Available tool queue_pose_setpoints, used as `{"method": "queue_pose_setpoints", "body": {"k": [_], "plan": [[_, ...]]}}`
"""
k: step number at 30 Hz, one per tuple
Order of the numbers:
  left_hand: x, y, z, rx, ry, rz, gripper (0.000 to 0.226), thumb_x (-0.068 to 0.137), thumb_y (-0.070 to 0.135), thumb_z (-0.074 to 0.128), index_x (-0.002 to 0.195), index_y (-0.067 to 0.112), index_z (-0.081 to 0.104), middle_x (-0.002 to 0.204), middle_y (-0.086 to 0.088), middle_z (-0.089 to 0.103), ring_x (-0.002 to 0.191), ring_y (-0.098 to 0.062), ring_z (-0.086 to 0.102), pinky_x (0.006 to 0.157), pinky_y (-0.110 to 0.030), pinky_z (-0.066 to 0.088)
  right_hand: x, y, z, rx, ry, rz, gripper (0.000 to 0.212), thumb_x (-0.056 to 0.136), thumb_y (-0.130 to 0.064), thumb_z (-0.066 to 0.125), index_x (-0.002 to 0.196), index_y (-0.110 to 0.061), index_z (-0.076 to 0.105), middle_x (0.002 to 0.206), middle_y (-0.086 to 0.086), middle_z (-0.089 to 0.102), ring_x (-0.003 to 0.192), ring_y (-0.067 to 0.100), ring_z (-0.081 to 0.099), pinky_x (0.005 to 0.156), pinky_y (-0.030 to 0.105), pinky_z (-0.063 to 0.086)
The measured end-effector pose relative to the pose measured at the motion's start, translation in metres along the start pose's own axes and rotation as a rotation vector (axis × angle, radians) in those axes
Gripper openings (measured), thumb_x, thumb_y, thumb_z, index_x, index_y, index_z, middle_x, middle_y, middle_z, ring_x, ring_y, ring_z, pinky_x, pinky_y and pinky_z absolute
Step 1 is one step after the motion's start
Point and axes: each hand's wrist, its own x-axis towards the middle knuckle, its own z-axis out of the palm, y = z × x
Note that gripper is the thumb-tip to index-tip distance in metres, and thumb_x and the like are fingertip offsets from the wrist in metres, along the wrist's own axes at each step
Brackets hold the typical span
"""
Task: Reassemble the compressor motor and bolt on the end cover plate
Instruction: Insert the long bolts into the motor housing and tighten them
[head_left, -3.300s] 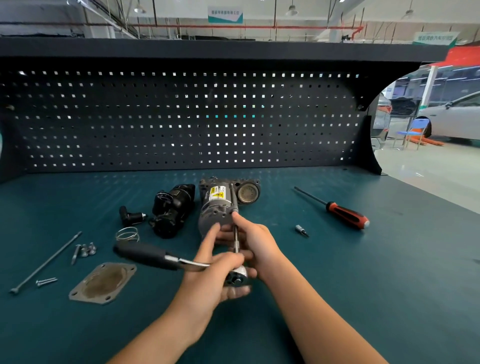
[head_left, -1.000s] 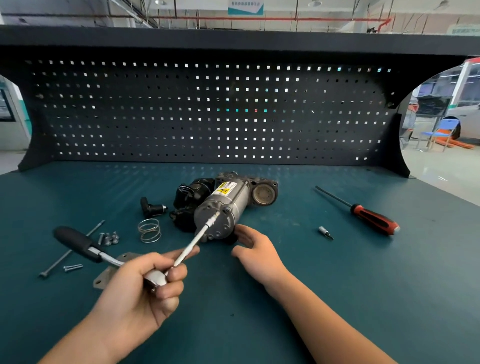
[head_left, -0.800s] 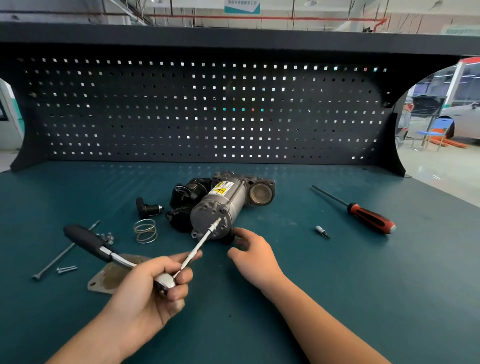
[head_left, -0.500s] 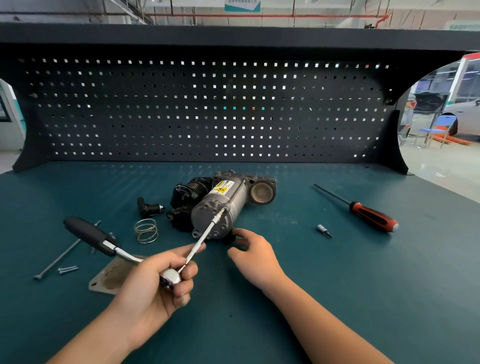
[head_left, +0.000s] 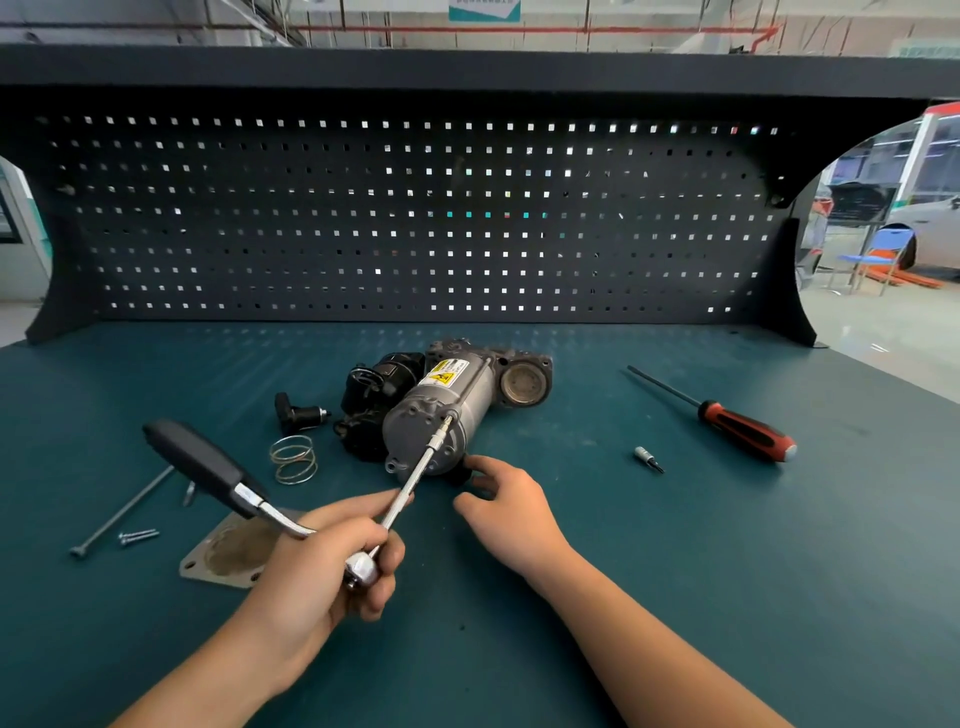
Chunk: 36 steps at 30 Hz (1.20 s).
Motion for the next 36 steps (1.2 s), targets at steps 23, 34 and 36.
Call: {"method": "queue_pose_setpoints", "body": {"k": [23, 34, 36], "plan": [[0.001, 0.018, -0.012, -0.774, -0.324, -0.232, 0.082, 0.014, -0.015, 0.084, 0.094, -0.011, 0.068, 0.054, 0.0, 0.04, 0.032, 0.001, 0.027, 0.023, -0.011, 0.023, -0.003, -0.004, 0.0, -0.058, 0.019, 0.0, 0.042, 0.085, -0.012, 0.052, 0.126, -0.017, 0.054, 0.117, 0.013, 0.062, 0.109, 0.023, 0.057, 0.078, 0.022, 0.043], [0.004, 0.019, 0.006, -0.019, -0.253, -0.107, 0.031, 0.084, -0.005, 0.045, 0.105, 0.005, 0.066, 0.052, -0.008, 0.045, 0.036, -0.014, 0.035, 0.035, -0.018, 0.03, -0.004, -0.004, -0.001, -0.136, 0.039, -0.035, 0.029, 0.083, -0.01, 0.052, 0.111, -0.011, 0.062, 0.098, 0.007, 0.067, 0.097, 0.022, 0.059, 0.08, 0.026, 0.044], [0.002, 0.019, 0.012, 0.048, -0.235, -0.075, 0.029, 0.081, -0.005, 0.053, 0.102, 0.009, 0.068, 0.053, -0.009, 0.047, 0.036, -0.015, 0.037, 0.036, -0.02, 0.031, -0.003, -0.002, -0.003, -0.14, 0.043, -0.036, 0.028, 0.083, -0.011, 0.052, 0.108, -0.01, 0.063, 0.099, 0.008, 0.068, 0.095, 0.023, 0.06, 0.081, 0.029, 0.046]]}}
